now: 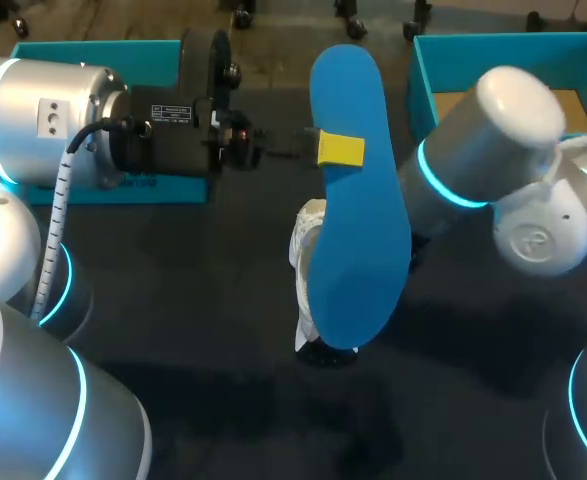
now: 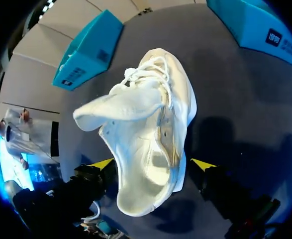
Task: Take the shoe out of the shoebox, open the shoe tongue, remove and reinsert the insole, then place the shoe into the shoebox
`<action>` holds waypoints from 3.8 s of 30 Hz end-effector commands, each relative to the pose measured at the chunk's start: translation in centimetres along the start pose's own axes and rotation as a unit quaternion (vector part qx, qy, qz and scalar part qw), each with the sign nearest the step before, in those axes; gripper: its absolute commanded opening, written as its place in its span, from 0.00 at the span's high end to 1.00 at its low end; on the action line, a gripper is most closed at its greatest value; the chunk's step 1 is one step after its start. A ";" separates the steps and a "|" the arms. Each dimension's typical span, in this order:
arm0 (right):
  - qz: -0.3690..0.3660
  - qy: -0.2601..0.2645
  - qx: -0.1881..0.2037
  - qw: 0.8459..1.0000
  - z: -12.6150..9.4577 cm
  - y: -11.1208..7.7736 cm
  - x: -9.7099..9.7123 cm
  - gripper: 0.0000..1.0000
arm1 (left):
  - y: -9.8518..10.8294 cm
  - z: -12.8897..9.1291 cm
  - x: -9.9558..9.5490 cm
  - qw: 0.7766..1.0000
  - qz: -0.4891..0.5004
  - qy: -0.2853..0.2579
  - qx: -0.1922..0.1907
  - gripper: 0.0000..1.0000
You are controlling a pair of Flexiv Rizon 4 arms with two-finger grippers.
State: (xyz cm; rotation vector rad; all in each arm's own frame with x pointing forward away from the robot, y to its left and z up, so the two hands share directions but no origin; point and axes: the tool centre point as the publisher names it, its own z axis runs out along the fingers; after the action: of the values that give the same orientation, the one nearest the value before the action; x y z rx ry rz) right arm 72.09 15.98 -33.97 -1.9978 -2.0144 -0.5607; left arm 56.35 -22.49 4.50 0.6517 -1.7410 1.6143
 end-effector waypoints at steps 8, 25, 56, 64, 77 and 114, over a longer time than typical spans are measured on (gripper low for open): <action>-0.022 0.132 -0.005 0.991 -3.5 0.3 -1.3 0.00 | 0.3 0.2 0.1 1.000 0.000 0.000 0.003 1.00; -0.016 0.197 -0.019 0.980 -5.8 0.3 -1.8 0.00 | 0.3 0.2 0.1 1.000 0.000 0.000 0.003 1.00; 0.023 0.338 -0.014 0.941 -13.9 -1.0 -0.1 0.00 | 0.3 0.2 0.1 1.000 0.000 0.000 0.003 1.00; 0.030 0.361 -0.016 0.932 -15.4 -1.0 -0.4 0.00 | 0.3 0.2 0.1 1.000 0.000 0.000 0.003 1.00; 0.026 0.354 -0.033 0.934 -15.8 -0.9 -0.4 0.00 | 0.0 0.0 -0.4 0.998 -0.052 0.006 0.015 1.00; 0.026 0.354 -0.033 0.934 -15.8 -0.9 -0.4 0.00 | -3.9 -2.0 -9.5 0.839 0.543 0.007 -0.043 1.00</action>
State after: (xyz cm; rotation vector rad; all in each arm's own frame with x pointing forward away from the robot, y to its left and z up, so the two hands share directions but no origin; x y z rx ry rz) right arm 69.85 8.66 -20.11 -1.5416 -1.5009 -1.1476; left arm 64.94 -21.09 0.21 -0.0606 -2.2307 1.9820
